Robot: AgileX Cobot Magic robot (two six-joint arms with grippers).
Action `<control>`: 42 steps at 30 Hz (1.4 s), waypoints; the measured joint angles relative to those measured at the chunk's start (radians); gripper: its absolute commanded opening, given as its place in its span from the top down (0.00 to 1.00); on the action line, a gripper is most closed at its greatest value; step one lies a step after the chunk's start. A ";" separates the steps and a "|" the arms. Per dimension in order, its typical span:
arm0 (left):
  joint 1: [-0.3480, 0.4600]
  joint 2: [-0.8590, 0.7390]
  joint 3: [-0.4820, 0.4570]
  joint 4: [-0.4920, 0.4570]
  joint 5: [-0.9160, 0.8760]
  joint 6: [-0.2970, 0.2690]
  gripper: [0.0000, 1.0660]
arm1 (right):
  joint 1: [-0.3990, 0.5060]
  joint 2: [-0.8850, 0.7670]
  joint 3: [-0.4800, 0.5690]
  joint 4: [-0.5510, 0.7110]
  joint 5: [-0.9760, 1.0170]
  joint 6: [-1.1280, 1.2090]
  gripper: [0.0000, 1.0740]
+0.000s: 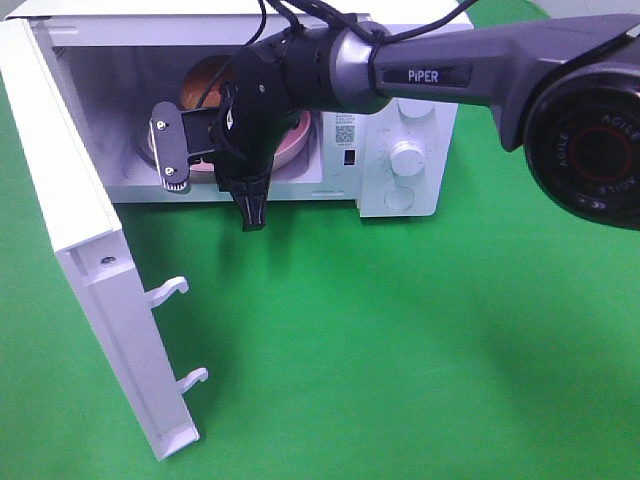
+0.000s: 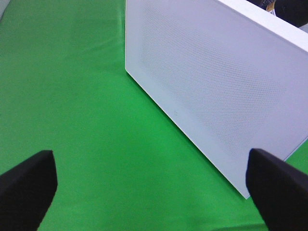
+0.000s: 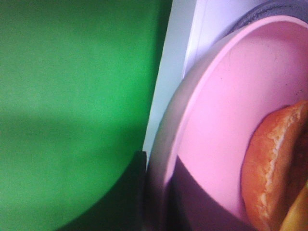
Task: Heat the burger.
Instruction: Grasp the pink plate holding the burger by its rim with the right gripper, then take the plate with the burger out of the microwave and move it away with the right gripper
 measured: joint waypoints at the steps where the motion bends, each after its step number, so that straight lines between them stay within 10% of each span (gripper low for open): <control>1: 0.000 0.000 0.000 0.000 0.000 0.000 0.06 | 0.000 -0.006 0.001 0.001 0.006 0.000 1.00; 20: 0.000 0.000 0.000 0.000 0.000 0.000 0.06 | 0.021 -0.075 0.039 0.002 0.009 0.050 1.00; 42: 0.000 0.000 0.000 0.000 0.000 0.000 0.06 | 0.033 -0.326 0.530 -0.097 -0.295 0.047 1.00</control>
